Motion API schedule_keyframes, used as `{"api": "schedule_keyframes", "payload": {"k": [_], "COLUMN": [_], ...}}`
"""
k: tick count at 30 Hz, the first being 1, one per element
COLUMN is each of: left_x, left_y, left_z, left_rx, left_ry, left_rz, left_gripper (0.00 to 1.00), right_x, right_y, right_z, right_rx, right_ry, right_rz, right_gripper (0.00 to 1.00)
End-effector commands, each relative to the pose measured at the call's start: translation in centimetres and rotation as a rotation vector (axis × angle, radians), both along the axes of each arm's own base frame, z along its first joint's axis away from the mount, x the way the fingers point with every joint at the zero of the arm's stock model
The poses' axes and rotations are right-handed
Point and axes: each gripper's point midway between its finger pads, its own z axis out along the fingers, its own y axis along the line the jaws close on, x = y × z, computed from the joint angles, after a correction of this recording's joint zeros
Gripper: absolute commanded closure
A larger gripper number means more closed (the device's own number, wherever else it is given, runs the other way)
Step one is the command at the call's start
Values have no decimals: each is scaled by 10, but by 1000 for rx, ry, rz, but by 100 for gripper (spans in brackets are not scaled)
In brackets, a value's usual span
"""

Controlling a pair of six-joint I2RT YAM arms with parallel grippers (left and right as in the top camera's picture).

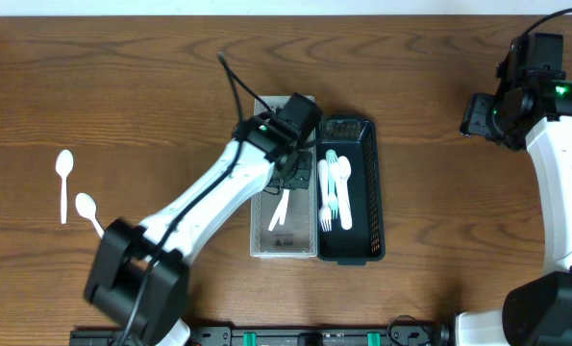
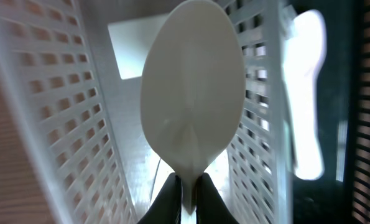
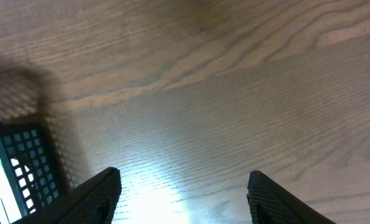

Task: Pack container
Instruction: 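Carry the spoon into the white basket and release it, then move the left gripper to the lower-left spoon and grasp it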

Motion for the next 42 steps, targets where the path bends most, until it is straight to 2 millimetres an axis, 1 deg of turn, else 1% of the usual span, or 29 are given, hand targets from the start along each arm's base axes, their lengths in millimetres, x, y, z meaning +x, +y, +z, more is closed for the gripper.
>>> {"api": "schedule_keyframes", "payload": {"k": [1, 2, 3, 4, 5, 6, 7, 8, 11, 13, 14, 16, 17, 18, 21, 24, 25, 27, 28, 31, 36, 39, 42], "left_x": [2, 3, 5, 6, 7, 9, 10, 12, 17, 24, 28, 33, 33, 32, 23, 8, 1, -10, -17, -30, -51, -58, -61], "left_y": [2, 1, 0, -1, -1, -2, -3, -4, -6, 9, 23, 55, 73, 95, 154, 222, 244, 278, 295, 325, 361, 375, 381], "left_z": [-10, -10, -9, -8, -6, -1, 3, 11, 43, 72, 89, 116, 128, 139, 159, 168, 168, 166, 161, 142, 93, 63, 36], "left_rx": [23, 23, 22, 19, 17, 13, 11, 6, -6, 28, 58, 118, 145, 174, 204, 210, 216, 224, 225, 195, 143, 115, 104], "left_ry": [14, 8, -2, -12, -21, -35, -49, -71, -152, -229, -274, -350, -376, -397, -403, -378, -361, -327, -301, -234, -119, -81, -41], "left_rz": [10, -4, -27, -42, -55, -78, -100, -132, -213, -185, -154, -82, -41, 10, 176, 457, 555, 705, 779, 904, 1076, 1136, 1158], "left_gripper": [92, 88, 75, 68, 68, 64, 51, 41, 41, 28, 23, 17, 15, 15, 14, 12, 12, 10, 9, 9, 9, 8, 8], "right_x": [0, 0, 0, 0, 0, 0, 0, 0, 1, 1, 1, 1, 1, 1, 1, 1, 1, 1, 1, 1, 1, 1, 1], "right_y": [-4, -4, -4, -4, -4, -4, -4, -4, -4, -4, -4, -4, -4, -4, -4, -4, -4, -4, -4, -4, -4, -4, -4], "right_z": [3, 3, 3, 3, 3, 3, 3, 3, 3, 3, 3, 3, 3, 3, 3, 3, 3, 3, 3, 3, 3, 3, 3], "right_rx": [-17, -17, -17, -17, -17, -17, -17, -17, -17, -17, -17, -17, -17, -17, -17, -17, -17, -17, -17, -17, -17, -17, -17], "right_ry": [-2, -2, -2, -2, -2, -2, -2, -2, -4, -5, -5, -5, -5, -5, -4, -4, -4, -4, -4, -4, -3, -3, -4], "right_rz": [17, 17, 16, 16, 17, 17, 17, 16, 17, 17, 17, 17, 17, 17, 17, 17, 17, 17, 17, 17, 17, 17, 17], "right_gripper": [32, 32, 32, 32, 32, 32, 32, 32, 32, 31, 31, 32, 32, 31, 31, 31, 31, 31, 31, 31, 31, 31, 31]}}
